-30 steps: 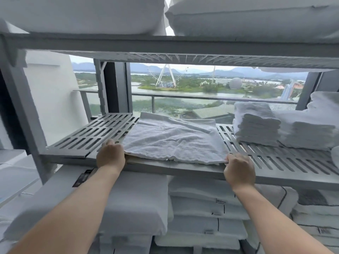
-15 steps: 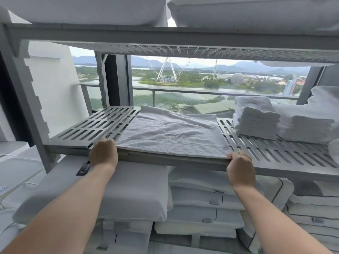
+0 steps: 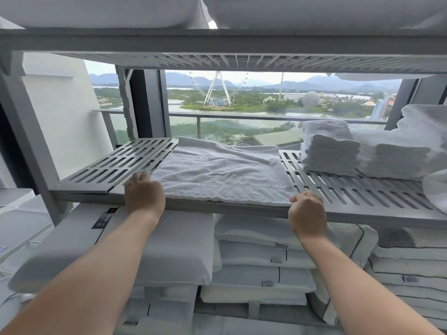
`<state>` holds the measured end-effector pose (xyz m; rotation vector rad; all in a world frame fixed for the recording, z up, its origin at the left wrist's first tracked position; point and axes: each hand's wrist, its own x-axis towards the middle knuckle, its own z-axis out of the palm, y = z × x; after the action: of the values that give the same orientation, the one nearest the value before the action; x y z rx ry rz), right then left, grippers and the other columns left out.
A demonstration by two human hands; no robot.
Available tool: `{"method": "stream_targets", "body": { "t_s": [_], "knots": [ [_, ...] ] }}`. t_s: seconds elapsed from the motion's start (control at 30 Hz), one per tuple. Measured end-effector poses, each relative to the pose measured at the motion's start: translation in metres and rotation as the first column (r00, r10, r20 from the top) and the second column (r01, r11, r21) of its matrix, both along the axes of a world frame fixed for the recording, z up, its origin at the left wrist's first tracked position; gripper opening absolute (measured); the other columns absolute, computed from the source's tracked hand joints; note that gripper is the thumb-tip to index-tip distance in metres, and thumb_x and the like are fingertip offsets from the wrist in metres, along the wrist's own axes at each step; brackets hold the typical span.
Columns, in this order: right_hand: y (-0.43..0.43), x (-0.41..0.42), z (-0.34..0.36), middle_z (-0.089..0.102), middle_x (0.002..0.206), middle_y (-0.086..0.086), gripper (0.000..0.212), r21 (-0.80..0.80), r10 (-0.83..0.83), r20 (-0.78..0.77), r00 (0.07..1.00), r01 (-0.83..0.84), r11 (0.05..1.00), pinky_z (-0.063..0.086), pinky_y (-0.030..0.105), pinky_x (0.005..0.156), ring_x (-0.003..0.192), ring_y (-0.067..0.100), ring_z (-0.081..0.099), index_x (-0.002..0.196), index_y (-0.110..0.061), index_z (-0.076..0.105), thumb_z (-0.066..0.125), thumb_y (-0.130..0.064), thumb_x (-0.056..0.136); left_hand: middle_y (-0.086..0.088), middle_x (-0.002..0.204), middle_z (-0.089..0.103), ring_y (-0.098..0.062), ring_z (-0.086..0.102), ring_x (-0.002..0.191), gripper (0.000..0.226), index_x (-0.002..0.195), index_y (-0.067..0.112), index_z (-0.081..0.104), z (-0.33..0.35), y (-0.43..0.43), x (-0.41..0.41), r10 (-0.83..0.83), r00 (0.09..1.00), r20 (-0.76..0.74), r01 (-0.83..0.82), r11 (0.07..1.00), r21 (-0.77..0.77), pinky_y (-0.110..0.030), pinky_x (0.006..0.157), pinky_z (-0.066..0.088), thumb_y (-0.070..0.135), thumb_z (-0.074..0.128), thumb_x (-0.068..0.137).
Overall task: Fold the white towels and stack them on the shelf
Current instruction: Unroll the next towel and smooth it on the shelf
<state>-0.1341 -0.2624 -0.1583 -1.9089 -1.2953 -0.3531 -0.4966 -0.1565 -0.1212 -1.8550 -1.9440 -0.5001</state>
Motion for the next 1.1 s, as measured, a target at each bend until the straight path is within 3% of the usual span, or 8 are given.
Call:
{"method": "stream_targets", "body": {
  "t_s": [0.2,0.4,0.57,0.67,0.77,0.83,0.93,1.1],
  "knots": [
    [0.023,0.007,0.025,0.071,0.083,0.009,0.023,-0.006,0.039,0.132,0.99,-0.038,0.999,0.048,0.037,0.084,0.09,0.03,0.06,0.088,-0.01,0.074,0.052,-0.011,0.089,-0.013,0.129,0.059,-0.031,0.052,0.118,0.033,0.1,0.013,0.074,0.017,0.017,0.087,-0.307,0.948,0.079,0.295,0.946,0.133,-0.045,0.1,0.045,-0.001,0.051,0.082],
    [0.074,0.035,0.041,0.075,0.095,0.003,0.031,-0.073,0.157,0.141,0.977,-0.148,0.986,0.051,0.03,0.083,0.096,0.023,0.064,0.094,-0.017,0.079,0.052,-0.004,0.089,-0.008,0.128,0.058,-0.028,0.051,0.117,0.029,0.106,0.019,0.071,0.026,0.071,0.173,-0.482,0.862,0.158,0.476,0.876,0.082,-0.039,0.097,0.043,0.009,0.056,0.083],
    [0.131,0.083,0.062,0.076,0.081,0.008,0.021,-0.371,-0.071,-0.249,0.966,-0.027,0.928,0.054,0.033,0.065,0.076,0.03,0.07,0.078,-0.009,0.072,0.052,-0.012,0.083,-0.004,0.128,0.058,-0.027,0.057,0.115,0.037,0.114,0.024,0.068,0.032,0.13,0.237,-0.673,0.708,0.213,0.691,0.723,-0.013,-0.039,0.096,0.049,0.006,0.048,0.088],
    [0.154,0.105,0.07,0.074,0.077,0.011,0.023,-0.461,-0.094,-0.257,0.962,-0.037,0.887,0.06,0.037,0.07,0.073,0.031,0.071,0.077,-0.003,0.073,0.055,-0.016,0.081,-0.002,0.135,0.055,-0.026,0.057,0.118,0.034,0.125,0.026,0.062,0.028,0.158,0.273,-0.73,0.648,0.217,0.761,0.63,-0.156,-0.041,0.097,0.05,0.017,0.046,0.097],
    [0.177,0.117,0.07,0.076,0.075,0.01,0.023,-0.459,-0.083,-0.312,0.946,-0.074,0.885,0.053,0.031,0.05,0.056,0.025,0.065,0.078,-0.001,0.074,0.057,-0.016,0.082,-0.003,0.136,0.055,-0.025,0.054,0.123,0.033,0.13,0.025,0.059,0.023,0.173,0.306,-0.76,0.601,0.247,0.799,0.565,-0.205,-0.042,0.102,0.047,0.025,0.042,0.102],
    [0.193,0.12,0.067,0.076,0.074,0.008,0.02,-0.458,-0.075,-0.419,0.905,-0.139,0.878,0.042,0.023,0.04,0.049,0.02,0.059,0.076,-0.003,0.074,0.06,-0.016,0.083,-0.003,0.137,0.055,-0.024,0.054,0.124,0.035,0.133,0.024,0.057,0.015,0.177,0.323,-0.742,0.614,0.271,0.789,0.575,-0.214,-0.04,0.104,0.045,0.025,0.04,0.102],
    [0.217,0.123,0.061,0.076,0.079,0.014,0.018,-0.455,-0.045,-0.436,0.899,-0.177,0.873,0.053,0.032,0.056,0.064,0.025,0.065,0.078,-0.001,0.075,0.064,-0.015,0.083,-0.008,0.145,0.051,-0.026,0.048,0.133,0.043,0.141,0.021,0.05,-0.002,0.178,0.338,-0.696,0.669,0.259,0.742,0.615,-0.266,-0.039,0.111,0.037,0.02,0.037,0.101],
    [0.243,0.123,0.06,0.06,0.063,0.005,0.03,-0.461,-0.019,-0.394,0.919,-0.179,0.869,0.034,0.024,0.047,0.063,0.022,0.058,0.064,-0.012,0.06,0.069,-0.037,0.079,-0.005,0.165,0.022,-0.019,0.015,0.153,0.055,0.156,0.017,0.031,-0.009,0.181,0.341,-0.679,0.695,0.237,0.709,0.595,-0.379,-0.042,0.124,0.012,0.034,0.026,0.104]
  ]
}}
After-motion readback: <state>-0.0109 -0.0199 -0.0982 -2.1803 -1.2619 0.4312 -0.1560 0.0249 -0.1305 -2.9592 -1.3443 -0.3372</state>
